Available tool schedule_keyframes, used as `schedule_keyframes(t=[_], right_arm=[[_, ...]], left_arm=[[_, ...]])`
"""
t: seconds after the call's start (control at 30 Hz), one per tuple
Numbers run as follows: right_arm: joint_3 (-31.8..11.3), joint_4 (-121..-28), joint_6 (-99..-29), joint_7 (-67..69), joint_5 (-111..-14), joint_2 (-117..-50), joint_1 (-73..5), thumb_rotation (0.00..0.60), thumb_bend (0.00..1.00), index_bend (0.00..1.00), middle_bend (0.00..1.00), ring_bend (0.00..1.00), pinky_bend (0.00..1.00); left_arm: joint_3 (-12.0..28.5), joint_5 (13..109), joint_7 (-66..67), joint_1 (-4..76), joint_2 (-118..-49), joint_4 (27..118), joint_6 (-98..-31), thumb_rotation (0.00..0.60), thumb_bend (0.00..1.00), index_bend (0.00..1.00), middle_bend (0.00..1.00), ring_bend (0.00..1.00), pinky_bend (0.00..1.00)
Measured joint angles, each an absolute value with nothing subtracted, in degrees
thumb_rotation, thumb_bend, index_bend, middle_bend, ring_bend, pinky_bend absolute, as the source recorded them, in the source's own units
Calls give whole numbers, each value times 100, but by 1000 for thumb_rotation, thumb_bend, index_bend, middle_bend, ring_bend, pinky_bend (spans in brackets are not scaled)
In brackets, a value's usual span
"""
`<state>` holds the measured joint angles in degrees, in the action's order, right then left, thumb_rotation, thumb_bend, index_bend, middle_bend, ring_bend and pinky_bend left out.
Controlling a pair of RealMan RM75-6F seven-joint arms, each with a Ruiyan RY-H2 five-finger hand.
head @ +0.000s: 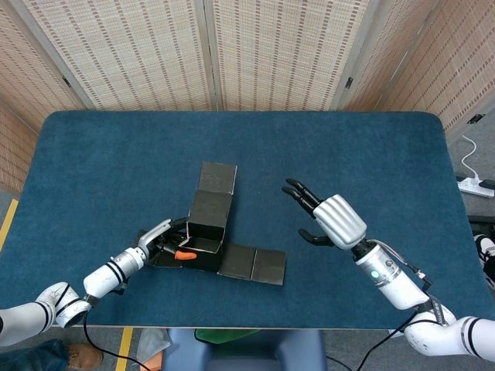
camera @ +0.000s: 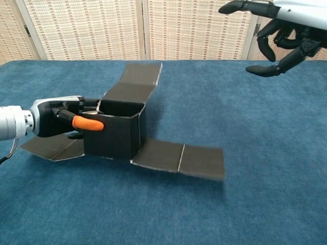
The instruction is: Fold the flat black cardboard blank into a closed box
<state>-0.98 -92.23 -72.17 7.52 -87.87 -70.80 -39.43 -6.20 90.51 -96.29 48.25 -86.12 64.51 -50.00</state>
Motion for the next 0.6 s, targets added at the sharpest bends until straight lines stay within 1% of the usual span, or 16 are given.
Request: schedule_keyframes(t=[0.13,0.37,0.47,0.6], right_arm=[[-45,-9157,-7515,1295,-8827,-7039,-3658,600,277,0,0,666,1000],[-4,-8817,-8483,2550,-9164,-7138,-2986,600,277,0,0,666,1000],[-5,-8672,-8601,2879,-9250,-7320,-2852,600,276,0,0,666,1000],[14,-8501,-8565,3177,-9414,-7640,-2824,600,276,0,2,666,1000]], left_arm=[[-514,8967,-10278,4782,-8386,6623,-5109,600,173,388,362,601,887],[-331,8938,-12602,4705,-7876,6934,-5334,600,174,381,359,601,891],[-260,8957,-13553,4682,-7641,7113,-5422,600,173,378,357,600,895],[-162,8965,-14304,4674,-7332,7576,-5472,600,173,374,346,600,896]])
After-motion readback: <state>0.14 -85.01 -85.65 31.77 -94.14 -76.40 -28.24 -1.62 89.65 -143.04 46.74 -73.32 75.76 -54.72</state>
